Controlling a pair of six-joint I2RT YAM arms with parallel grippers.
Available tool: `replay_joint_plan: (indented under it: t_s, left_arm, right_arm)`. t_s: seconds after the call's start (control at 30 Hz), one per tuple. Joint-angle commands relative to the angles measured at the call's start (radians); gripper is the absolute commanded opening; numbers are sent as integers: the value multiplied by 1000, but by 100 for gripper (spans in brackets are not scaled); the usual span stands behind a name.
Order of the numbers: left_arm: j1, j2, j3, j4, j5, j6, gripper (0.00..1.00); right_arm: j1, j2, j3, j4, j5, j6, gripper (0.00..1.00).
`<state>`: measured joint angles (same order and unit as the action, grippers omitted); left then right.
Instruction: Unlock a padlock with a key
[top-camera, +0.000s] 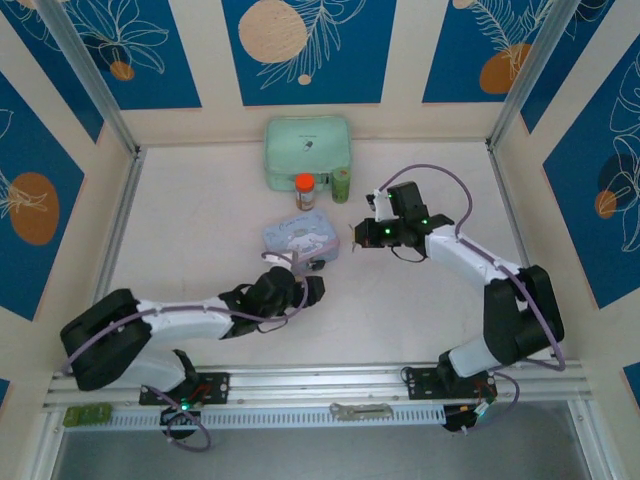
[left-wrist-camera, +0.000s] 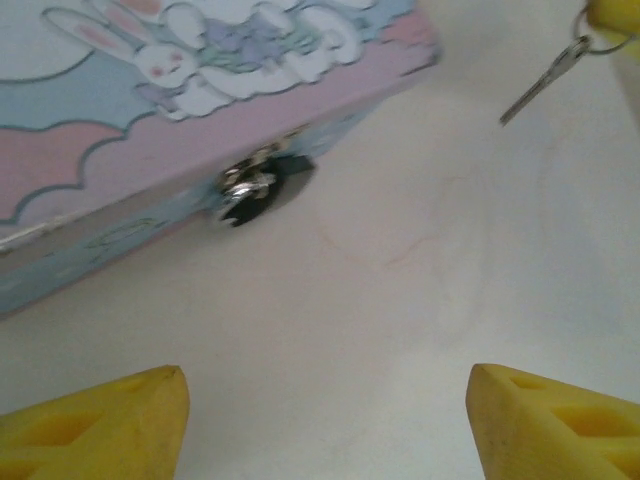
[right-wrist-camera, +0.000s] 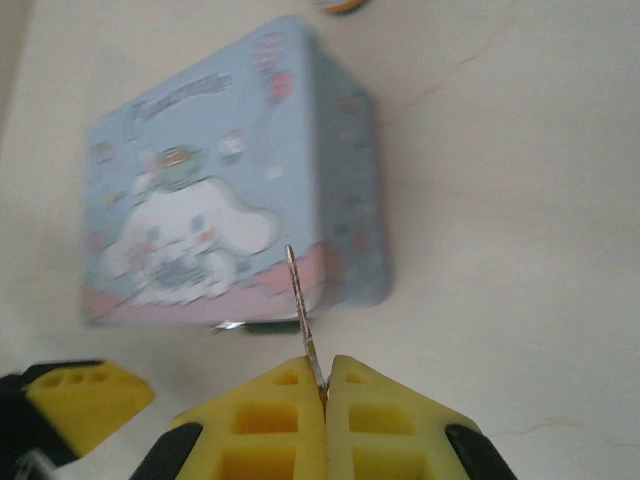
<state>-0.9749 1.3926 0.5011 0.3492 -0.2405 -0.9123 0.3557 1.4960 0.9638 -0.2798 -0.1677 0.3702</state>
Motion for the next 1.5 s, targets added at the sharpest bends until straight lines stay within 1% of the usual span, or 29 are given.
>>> replay_joint_plan:
  t_s: [0.0,0.13,0.2,0.3,0.4,0.47,0.53,0.6,0.73,0.83,0.93,1.03,1.13,1.2,1.23,1.3,1.37,1.4,1.47]
  left_arm:
    - [-4,69,2,122,-81,-78,78]
    - [-3,143,-5,274,-140,-68,86]
    - [14,184,-23,369,-150,-67,88]
    - [70,248,-50,505,-99,-79,88]
    - [134,308,-67,625,-41,-70,85]
    - [162,322,-71,662,-20,-61,84]
    - [169,306,-78,659,-34,-48,84]
    - [170,269,-88,621,-51,-30,84]
    - [170,215,-122,579,-51,-26,84]
    - [170,201,-151,565,-55,-45,84]
    - [170,196,-184,545,-94,-80,84]
    - [177,196,-203,539,-112,-76,84]
    - [193,227,-201,601,-72,-29,81]
    - [208,268,-193,666,-37,-15,77]
    - [214,293,-190,701,-19,-9,75]
    - [224,355,-176,779,26,-13,66]
    - [225,409,-156,819,55,-28,59]
    - [225,431,-144,824,71,-35,56]
    - [225,462,-125,824,88,-47,55]
  right_arm:
    - [-8,96,75,31,61,-15,0]
    - [13,186,131,90,13,-51,0]
    - [22,213,154,96,10,-62,0]
    - [26,238,171,96,-3,-60,0]
    - [33,249,167,131,-58,-52,0]
    - [48,261,176,143,-83,-55,0]
    - [70,280,199,131,-86,-67,0]
    - [95,307,229,112,-81,-78,0]
    - [125,359,283,95,-78,-90,0]
    - [135,387,317,79,-71,-88,0]
    - [135,395,334,74,-63,-87,0]
    - [135,393,346,64,-61,-93,0]
    - [135,391,350,60,-58,-98,0]
    - [135,391,351,60,-59,-97,0]
    - [135,391,354,60,-61,-97,0]
    - [137,390,353,60,-66,-94,0]
    - [137,388,352,60,-66,-95,0]
    - [137,387,353,59,-66,-95,0]
    - [137,382,352,59,-64,-96,0]
